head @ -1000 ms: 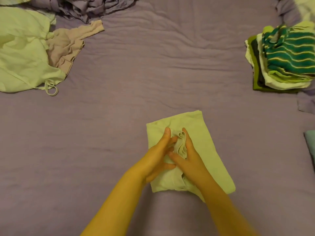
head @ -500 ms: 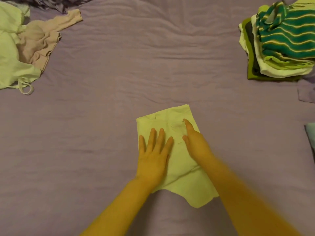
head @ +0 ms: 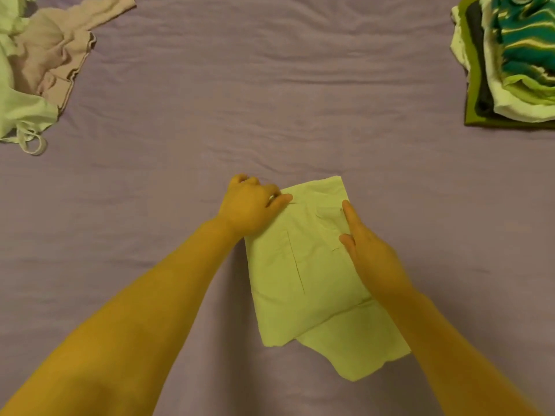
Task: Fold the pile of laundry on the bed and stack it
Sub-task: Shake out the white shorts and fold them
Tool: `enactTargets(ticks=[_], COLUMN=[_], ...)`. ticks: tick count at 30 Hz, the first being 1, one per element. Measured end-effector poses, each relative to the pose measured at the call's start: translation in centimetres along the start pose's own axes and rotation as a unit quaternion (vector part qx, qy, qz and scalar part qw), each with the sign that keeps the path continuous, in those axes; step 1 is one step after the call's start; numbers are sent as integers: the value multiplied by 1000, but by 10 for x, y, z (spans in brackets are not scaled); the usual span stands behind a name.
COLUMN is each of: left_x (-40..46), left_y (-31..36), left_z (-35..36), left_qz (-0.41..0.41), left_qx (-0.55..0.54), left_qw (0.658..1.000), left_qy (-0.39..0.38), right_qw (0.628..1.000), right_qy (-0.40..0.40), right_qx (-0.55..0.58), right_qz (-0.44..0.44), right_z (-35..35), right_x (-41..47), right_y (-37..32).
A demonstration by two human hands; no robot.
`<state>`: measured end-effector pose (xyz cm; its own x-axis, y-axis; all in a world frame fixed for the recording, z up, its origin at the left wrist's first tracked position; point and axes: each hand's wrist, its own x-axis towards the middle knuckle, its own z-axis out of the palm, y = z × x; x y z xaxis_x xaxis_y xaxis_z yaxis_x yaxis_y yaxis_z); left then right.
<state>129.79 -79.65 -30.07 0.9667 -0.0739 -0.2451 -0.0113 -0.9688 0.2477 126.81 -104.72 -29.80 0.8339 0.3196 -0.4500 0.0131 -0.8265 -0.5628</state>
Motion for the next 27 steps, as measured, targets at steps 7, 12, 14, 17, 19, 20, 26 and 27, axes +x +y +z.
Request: enactTargets(ticks=[7,12,14,17,19,20,26,27], left_x=[-35,-97,-110,-107,-105,-106,-124,-126], left_y=[21,63,64,62,64,66,93,95], left_z=[24,67,80,87,87,87,64,58], left_qz=[-90,-97,-123,-160,-177,-193,-366,-372], left_qx=[57,21,31,43,43,34,-139,-178], left_qw=[988,991,991,986,983,980,920,911], left_qy=[113,85,52,13,-16,-27,-25,-14], right_qw=[991,989,984,981,986,989,987,988], right_qy=[73,63,68,78,68,60,2,-8], right_qx=[-113,-132,-158,-161,-122,-98,-146,-146], right_qz=[2,35,49,74,88,91,61,54], right_z=[13,29,32,34,33,32,24,22], right_x=[8,-14,-15,-13,-12,-12,-25,-28], right_y=[5,6,5,2,1,-1,-7,-7])
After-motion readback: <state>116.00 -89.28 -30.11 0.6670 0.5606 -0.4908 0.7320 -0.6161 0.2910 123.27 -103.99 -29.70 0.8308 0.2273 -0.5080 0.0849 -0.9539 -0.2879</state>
